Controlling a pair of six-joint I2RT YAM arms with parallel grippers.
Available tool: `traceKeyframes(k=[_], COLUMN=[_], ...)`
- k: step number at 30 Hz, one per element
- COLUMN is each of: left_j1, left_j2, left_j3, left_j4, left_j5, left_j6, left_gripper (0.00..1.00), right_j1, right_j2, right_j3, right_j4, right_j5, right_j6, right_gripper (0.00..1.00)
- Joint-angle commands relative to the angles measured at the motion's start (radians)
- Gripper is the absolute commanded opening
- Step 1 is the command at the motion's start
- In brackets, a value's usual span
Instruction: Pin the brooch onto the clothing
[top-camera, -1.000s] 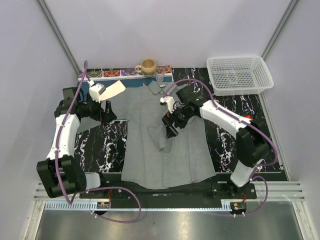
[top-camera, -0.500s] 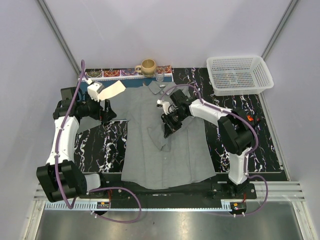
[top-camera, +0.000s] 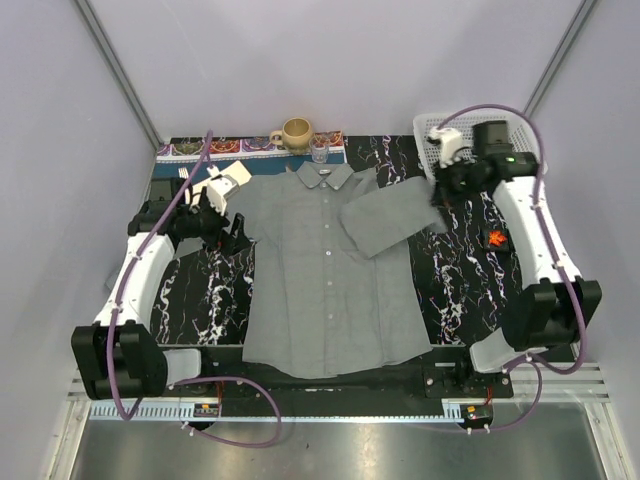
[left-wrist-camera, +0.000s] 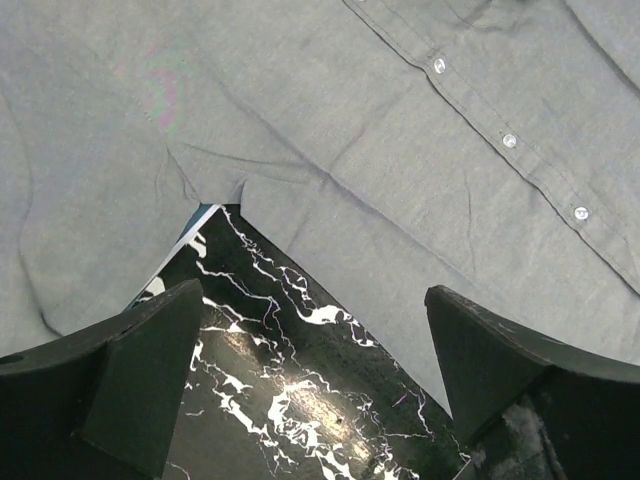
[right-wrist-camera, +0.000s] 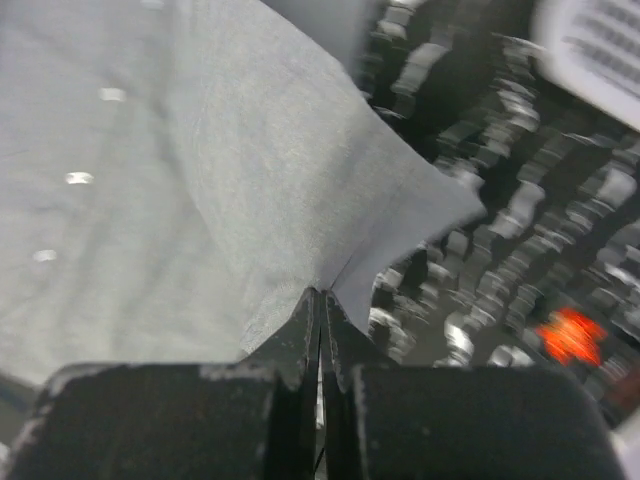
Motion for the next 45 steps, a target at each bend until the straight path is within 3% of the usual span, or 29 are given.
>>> traceKeyframes(k=[1, 6, 11, 20, 27, 34, 45], left_j1=[-0.050, -0.120, -0.168, -0.177, -0.177, -0.177, -0.177], left_j2=[0.039, 0.119, 0.188, 0.212, 0.211, 0.217, 0.211], left_j3=[0.019, 0.057, 0.082, 0.071, 0.068, 0.068, 0.057], left_j4=[0.040, 0.046, 0.049, 0.057, 0.062, 0.069, 0.079], left_j5=[-0.071, -0.115, -0.137, -0.174, -0.170, -0.161, -0.161], left_j6=[0.046, 0.044, 0.035, 0.035, 0.031, 0.021, 0.011], left_gripper=[0.96, 0.87, 0.80, 0.79, 0.79, 0.80, 0.82], right_j1=[-0.135, -0.331, -0.385, -0.452, -0.520, -0.555, -0.557], right_j2=[-0.051, 0.008, 0.131, 0.261, 0.303, 0.295, 0.395], right_j3=[0.075, 0.210, 0.328, 0.429, 0.435, 0.322, 0.322], right_j4=[-0.118, -0.054, 0.000, 0.071, 0.075, 0.126, 0.172], right_j5=[0.244, 0.337, 0.382, 0.492, 0.509, 0.505, 0.480], right_j6=[-0.177, -0.246, -0.278, -0.343, -0.380, -0.404, -0.398], right_gripper=[0.00, 0.00, 0.00, 0.00, 0.00, 0.00, 0.00])
